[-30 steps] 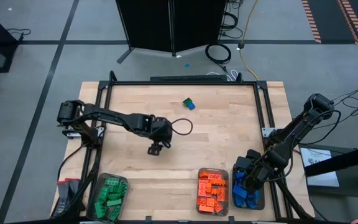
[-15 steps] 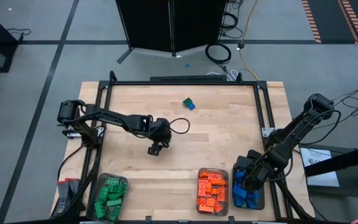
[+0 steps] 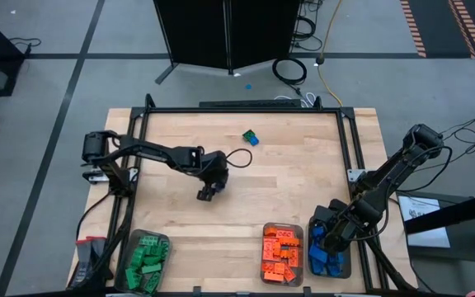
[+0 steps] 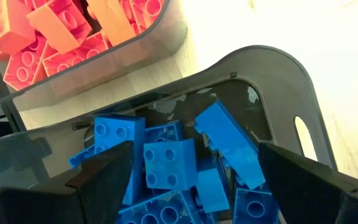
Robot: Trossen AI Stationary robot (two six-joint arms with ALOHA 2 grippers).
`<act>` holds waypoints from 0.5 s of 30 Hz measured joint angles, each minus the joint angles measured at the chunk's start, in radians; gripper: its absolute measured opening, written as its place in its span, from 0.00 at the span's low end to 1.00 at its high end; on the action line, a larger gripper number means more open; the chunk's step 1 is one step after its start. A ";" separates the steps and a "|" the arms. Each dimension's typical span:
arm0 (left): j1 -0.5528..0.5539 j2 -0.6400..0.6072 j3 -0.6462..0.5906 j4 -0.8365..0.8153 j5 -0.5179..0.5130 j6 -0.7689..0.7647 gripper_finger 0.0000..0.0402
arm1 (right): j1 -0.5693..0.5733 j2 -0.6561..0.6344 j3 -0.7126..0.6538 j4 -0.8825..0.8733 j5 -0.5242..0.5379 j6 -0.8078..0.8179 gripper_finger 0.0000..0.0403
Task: Sort blocks
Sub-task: Put the blue game piece into the right black bin
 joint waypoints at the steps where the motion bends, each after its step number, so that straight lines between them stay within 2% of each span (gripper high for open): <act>1: 0.002 0.011 0.000 -0.001 0.005 0.000 0.73 | 0.000 0.000 0.000 0.000 0.000 0.001 0.84; 8: 0.003 0.062 0.002 -0.001 0.058 -0.001 0.71 | 0.000 0.000 0.000 -0.001 0.000 0.001 0.84; 15: 0.001 0.067 0.003 0.007 0.035 -0.007 0.55 | 0.000 0.000 0.000 -0.011 0.001 0.001 0.84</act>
